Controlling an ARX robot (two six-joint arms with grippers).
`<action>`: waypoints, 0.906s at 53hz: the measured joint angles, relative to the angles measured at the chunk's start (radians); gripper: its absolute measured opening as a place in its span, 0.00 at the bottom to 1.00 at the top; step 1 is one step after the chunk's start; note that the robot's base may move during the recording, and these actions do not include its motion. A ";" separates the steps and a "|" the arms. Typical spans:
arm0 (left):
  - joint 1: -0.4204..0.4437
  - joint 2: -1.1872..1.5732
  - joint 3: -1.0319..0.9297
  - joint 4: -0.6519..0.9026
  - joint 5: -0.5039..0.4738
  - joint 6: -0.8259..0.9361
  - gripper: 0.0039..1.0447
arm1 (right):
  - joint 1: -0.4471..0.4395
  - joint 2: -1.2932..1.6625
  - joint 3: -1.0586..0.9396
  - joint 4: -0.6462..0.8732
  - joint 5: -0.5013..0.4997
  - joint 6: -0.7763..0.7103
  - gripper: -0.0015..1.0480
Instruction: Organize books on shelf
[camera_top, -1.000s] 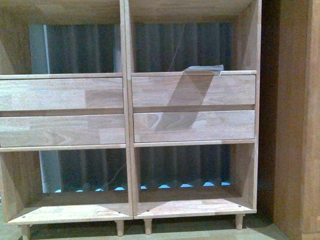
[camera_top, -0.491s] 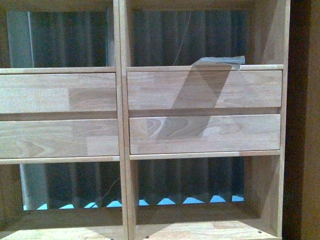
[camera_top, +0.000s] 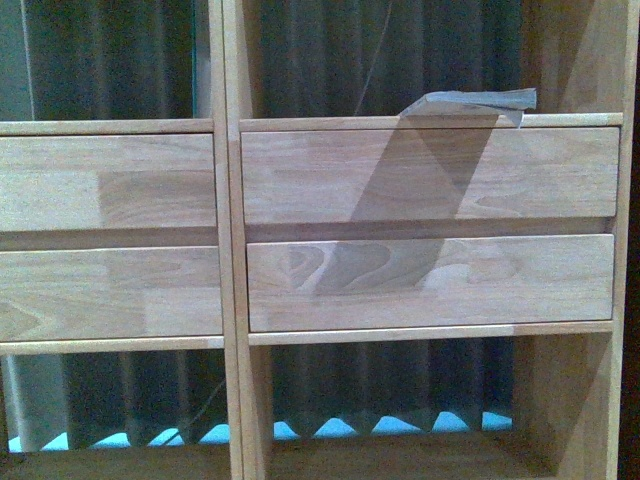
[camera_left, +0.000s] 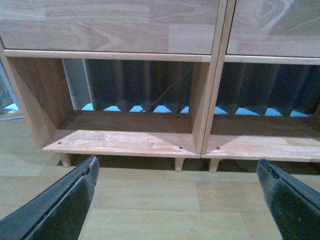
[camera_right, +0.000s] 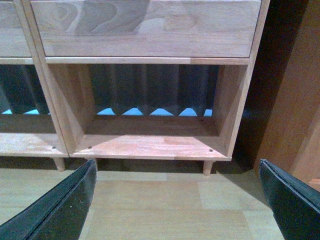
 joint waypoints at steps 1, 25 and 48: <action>0.000 0.000 0.000 0.000 0.000 0.000 0.93 | 0.000 0.000 0.000 0.000 0.000 0.000 0.93; 0.000 0.000 0.000 0.000 0.001 0.000 0.93 | 0.000 0.000 0.000 0.000 0.001 0.000 0.93; 0.000 0.000 0.000 0.000 0.000 0.000 0.93 | 0.000 0.000 0.000 0.000 0.001 0.000 0.93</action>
